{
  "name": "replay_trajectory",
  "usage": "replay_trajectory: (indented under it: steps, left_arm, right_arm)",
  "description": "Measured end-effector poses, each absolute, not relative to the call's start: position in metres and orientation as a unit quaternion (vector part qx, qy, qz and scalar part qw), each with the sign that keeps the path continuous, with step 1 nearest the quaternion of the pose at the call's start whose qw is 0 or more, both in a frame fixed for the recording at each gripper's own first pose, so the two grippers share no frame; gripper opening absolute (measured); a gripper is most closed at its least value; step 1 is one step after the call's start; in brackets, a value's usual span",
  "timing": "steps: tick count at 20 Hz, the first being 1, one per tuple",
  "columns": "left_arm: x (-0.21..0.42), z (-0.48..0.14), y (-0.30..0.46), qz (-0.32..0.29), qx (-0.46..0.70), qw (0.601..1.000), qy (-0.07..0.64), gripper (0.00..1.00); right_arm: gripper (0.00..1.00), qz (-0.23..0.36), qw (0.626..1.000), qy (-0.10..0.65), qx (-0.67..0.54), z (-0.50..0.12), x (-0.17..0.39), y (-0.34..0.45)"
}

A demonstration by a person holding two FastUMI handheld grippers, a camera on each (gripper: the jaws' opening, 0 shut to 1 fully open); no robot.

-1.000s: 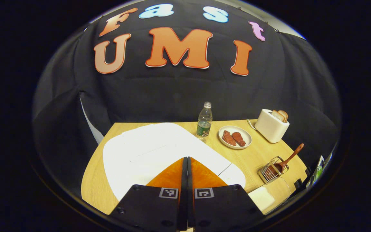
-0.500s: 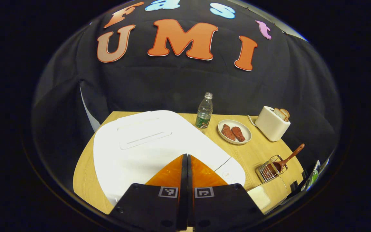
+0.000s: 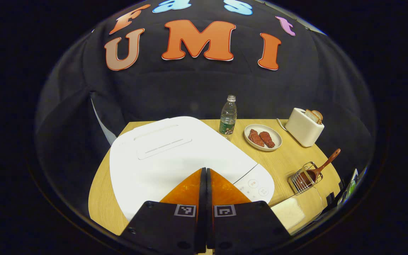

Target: Close the left gripper, press the button to open the rice cooker; take a wooden spoon from the chopstick holder with the right hand, scoop a spoonful of rice and pour it into the rice cooker, then put the wooden spoon back into the chopstick holder.

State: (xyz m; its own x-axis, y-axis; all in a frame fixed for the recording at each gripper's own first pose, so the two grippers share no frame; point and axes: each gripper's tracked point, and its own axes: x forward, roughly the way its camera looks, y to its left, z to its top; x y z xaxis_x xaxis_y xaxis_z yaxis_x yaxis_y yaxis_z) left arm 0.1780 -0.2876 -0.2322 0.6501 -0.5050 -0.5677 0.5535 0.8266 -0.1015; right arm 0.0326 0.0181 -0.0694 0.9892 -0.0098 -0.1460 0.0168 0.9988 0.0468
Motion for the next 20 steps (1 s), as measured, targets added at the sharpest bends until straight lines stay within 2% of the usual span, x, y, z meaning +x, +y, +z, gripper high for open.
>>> replay_trajectory:
  steps: [2, 4, 9, 13, 20]
  left_arm:
    - [0.176, -0.225, -0.284, -0.289, 0.006, 0.904, 0.314, 0.03]
    - [0.179, -0.214, -0.281, -0.289, 0.007, 0.907, 0.306, 0.05]
    - [0.196, -0.112, -0.261, -0.249, 0.019, 0.95, 0.185, 0.05]
    - [0.189, -0.047, -0.231, -0.219, -0.01, 0.968, 0.123, 0.05]
    - [0.155, 0.005, -0.178, -0.19, -0.04, 0.978, 0.082, 0.06]
  right_arm:
    - [0.95, -0.005, 0.996, 0.078, 0.033, -0.073, 0.03, 0.017]
    - [0.95, -0.002, 0.997, 0.077, 0.032, -0.074, 0.03, 0.017]
    - [0.95, 0.008, 0.997, 0.067, 0.04, -0.068, 0.036, 0.022]
    - [0.95, 0.023, 0.996, 0.063, 0.051, -0.07, 0.047, 0.031]
    - [0.95, 0.07, 0.989, 0.078, 0.101, -0.083, 0.085, 0.065]
